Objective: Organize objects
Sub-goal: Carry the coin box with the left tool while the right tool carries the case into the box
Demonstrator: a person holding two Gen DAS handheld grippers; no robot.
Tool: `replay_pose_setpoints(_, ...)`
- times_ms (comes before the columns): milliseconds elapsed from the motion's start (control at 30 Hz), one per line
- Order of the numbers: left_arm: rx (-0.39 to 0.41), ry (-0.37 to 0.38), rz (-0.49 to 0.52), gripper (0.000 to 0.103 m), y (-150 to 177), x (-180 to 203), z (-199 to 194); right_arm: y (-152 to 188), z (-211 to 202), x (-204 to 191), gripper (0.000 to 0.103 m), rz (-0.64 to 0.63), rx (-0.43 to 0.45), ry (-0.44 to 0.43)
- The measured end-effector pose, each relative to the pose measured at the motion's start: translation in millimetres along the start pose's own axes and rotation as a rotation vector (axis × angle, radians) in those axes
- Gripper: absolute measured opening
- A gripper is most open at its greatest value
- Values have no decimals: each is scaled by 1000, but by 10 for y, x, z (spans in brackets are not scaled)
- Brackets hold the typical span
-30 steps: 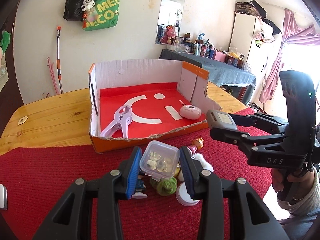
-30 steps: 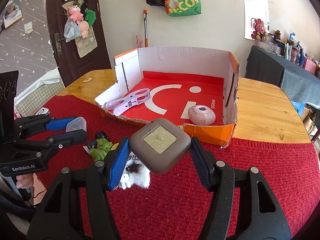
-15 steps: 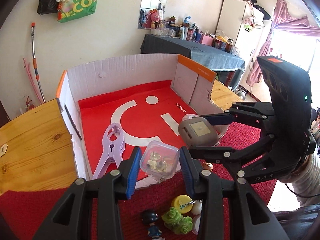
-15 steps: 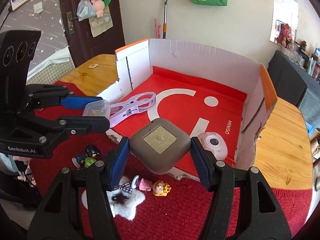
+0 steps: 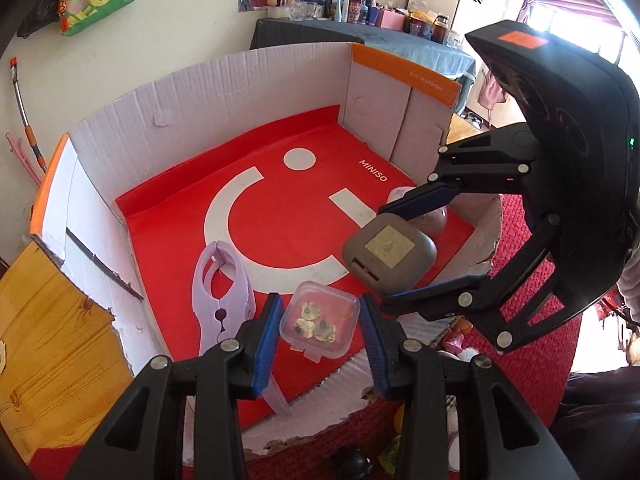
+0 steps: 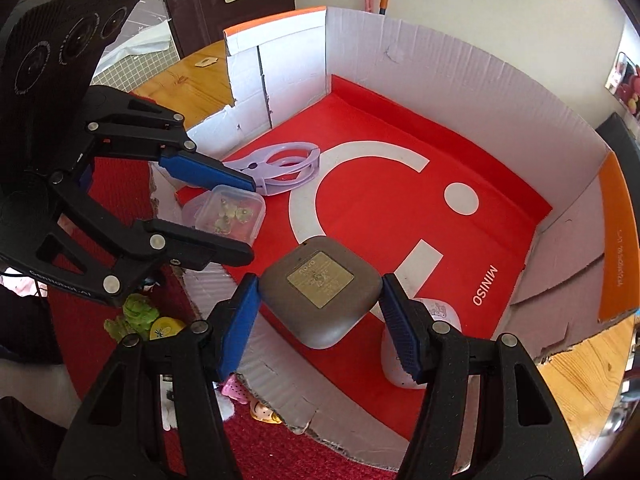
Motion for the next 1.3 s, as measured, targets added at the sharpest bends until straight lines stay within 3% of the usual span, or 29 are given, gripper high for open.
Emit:
replay_pose_setpoints(667,-152,33,204,41,24,93,348,40,229,80,60,-70,-120,-67)
replay_pose_setpoints(1300,-150,46,222,41,31,88,365,137,278,127,60,-76,-140,-77)
Point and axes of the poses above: each gripper's, at about its wrist camera, not at the fingertips, and z roughly the way its jaws point, x to its right, y to its underside, the point moved 8 cm from there along z, roughly the way its jaws point, and after that the axes turned 4 degrees about -y, right-handed, at the moved point
